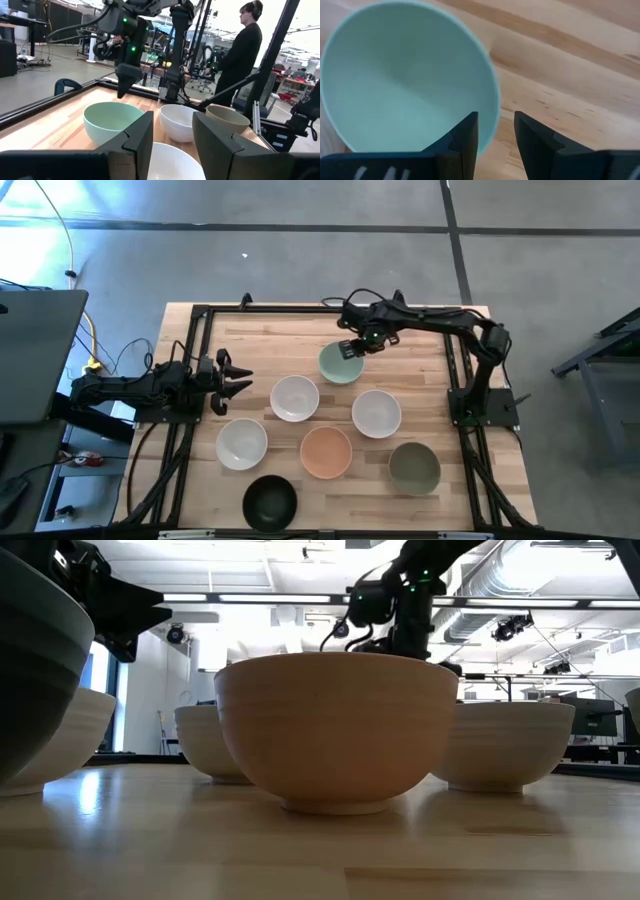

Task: Nest bowls inside each other
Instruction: Stack the green bowl on top of the orange bowl

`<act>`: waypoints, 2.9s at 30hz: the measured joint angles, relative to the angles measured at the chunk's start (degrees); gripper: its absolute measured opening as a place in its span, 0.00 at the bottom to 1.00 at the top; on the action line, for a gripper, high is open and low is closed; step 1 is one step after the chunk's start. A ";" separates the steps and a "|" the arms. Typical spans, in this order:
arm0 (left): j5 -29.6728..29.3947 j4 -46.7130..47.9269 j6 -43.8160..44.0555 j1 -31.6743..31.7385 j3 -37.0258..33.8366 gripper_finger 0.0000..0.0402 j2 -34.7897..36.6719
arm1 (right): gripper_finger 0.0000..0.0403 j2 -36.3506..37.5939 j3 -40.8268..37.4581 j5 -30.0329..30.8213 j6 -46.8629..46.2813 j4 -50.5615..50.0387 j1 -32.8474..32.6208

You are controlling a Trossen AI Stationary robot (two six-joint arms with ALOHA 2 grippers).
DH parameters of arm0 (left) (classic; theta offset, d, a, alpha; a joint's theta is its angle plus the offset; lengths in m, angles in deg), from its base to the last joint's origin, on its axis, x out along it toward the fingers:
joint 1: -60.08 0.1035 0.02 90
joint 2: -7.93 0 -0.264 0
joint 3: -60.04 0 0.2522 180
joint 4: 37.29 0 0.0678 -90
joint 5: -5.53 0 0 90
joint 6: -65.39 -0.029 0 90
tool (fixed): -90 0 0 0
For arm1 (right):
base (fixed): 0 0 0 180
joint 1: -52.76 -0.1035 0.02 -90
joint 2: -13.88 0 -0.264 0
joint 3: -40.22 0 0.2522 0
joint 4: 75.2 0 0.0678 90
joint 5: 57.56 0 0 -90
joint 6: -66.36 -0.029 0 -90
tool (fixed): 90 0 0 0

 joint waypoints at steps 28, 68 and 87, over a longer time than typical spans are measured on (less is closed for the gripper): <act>-0.04 1.10 1.37 0.04 0.00 0.32 0.00 | 0.12 -6.19 -0.01 2.45 3.64 0.27 0.15; -1.49 2.39 1.38 0.04 0.02 0.32 0.01 | 0.00 -6.14 19.69 -3.93 12.99 -15.09 -0.81; -1.40 3.76 1.38 0.04 0.02 0.32 0.01 | 0.00 -6.10 22.60 -4.99 12.92 -22.21 -9.79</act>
